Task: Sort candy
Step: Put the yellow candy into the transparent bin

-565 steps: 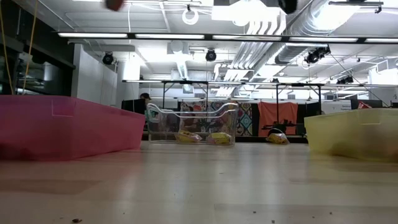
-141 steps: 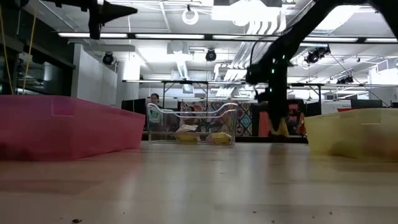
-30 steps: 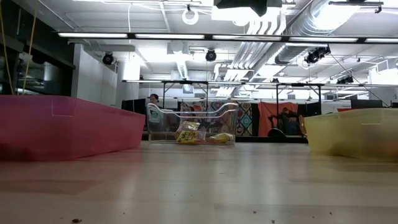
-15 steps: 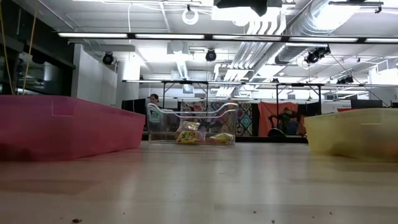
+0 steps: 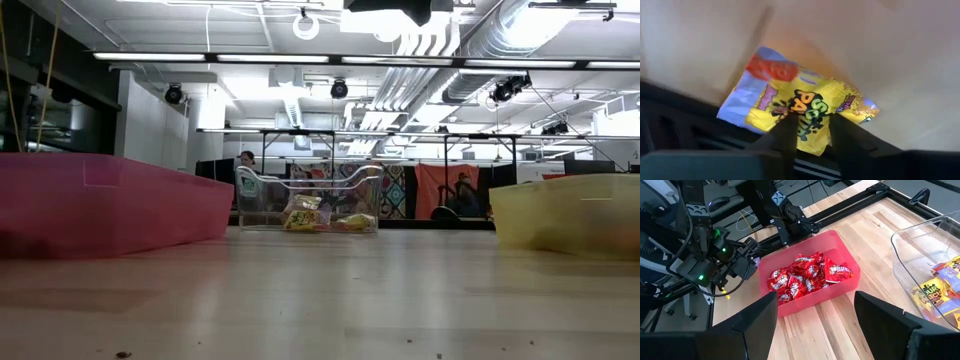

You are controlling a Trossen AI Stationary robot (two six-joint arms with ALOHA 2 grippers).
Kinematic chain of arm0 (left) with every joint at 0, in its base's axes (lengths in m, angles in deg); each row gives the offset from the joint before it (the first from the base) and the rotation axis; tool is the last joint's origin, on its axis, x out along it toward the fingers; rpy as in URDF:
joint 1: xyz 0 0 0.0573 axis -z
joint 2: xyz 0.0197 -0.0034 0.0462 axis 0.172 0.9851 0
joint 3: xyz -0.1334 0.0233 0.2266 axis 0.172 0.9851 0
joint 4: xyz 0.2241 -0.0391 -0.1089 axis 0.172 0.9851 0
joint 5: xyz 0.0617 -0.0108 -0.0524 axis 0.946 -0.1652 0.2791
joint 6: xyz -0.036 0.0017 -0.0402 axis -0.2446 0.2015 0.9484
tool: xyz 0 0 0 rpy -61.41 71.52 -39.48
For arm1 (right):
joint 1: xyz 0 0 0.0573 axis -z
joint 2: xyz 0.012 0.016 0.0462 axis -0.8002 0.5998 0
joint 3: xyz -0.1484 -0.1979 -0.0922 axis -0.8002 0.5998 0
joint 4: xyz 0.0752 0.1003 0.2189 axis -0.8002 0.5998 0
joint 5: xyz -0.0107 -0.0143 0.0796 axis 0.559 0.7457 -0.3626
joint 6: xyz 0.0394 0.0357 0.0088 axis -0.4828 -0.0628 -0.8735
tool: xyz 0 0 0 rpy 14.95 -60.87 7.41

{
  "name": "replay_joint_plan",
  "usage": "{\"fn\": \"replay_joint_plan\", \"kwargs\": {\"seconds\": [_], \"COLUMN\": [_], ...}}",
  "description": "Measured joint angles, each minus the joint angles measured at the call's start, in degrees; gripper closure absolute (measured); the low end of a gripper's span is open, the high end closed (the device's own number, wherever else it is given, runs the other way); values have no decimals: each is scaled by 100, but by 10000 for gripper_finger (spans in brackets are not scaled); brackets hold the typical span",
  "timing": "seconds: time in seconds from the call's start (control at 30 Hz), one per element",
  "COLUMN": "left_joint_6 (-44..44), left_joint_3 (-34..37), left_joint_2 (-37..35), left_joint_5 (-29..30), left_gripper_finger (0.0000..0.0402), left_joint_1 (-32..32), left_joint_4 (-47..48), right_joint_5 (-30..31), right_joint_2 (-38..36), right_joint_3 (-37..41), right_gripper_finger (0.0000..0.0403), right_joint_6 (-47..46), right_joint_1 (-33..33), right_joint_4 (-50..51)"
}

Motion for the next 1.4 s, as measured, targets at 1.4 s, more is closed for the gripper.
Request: {"fn": "replay_joint_plan", "kwargs": {"seconds": [1.4], "left_joint_6": [-6016], "left_joint_3": [361], "left_joint_2": [-4264], "left_joint_5": [1955], "left_gripper_finger": [401], "left_joint_1": [-5743], "left_joint_4": [-4300], "right_joint_5": [-175], "right_joint_2": [-300], "right_joint_3": [0], "right_gripper_finger": [144], "right_joint_6": [655], "right_joint_1": [0], "right_joint_4": [-1312]}}
